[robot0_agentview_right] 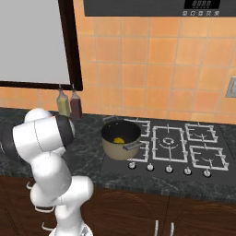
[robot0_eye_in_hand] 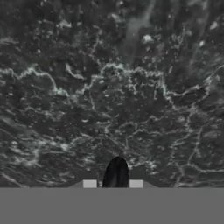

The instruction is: Put the lime and lemon in the pot. Retrieve the spatula and lightly stir the vegetables in the pot.

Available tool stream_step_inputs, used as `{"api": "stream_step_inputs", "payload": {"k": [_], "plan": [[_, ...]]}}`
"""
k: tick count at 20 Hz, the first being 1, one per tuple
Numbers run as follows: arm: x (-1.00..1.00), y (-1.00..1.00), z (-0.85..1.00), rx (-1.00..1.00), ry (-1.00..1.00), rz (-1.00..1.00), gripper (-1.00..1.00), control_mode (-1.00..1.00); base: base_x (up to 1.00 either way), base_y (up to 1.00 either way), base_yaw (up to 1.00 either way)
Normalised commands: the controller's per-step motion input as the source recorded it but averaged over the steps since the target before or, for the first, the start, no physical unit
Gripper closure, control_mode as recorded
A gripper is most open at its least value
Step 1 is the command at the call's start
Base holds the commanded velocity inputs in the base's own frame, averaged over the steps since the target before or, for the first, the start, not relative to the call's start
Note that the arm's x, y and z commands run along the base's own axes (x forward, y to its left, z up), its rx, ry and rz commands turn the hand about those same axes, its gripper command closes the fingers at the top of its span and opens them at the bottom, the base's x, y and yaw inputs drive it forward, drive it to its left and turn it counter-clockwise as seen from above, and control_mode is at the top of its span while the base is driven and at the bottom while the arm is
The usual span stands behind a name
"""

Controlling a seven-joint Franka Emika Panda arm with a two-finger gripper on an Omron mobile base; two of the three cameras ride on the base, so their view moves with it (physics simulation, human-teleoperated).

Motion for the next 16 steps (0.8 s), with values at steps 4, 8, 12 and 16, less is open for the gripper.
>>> {"api": "stream_step_inputs", "payload": {"k": [4, 8, 12, 16], "plan": [[-0.28, 0.00, 1.00, 0.30, -0.02, -0.02, 1.00, -1.00, 0.00, 0.00, 0.00], [-0.04, 0.00, 1.00, 0.33, -0.08, 0.00, 1.00, -1.00, 0.00, 0.00, 0.00], [0.00, 0.00, 1.00, 0.29, -0.13, -0.02, 1.00, -1.00, 0.00, 0.00, 0.00], [-0.08, 0.03, 1.00, 0.30, -0.11, -0.07, 1.00, -1.00, 0.00, 0.00, 0.00]]}}
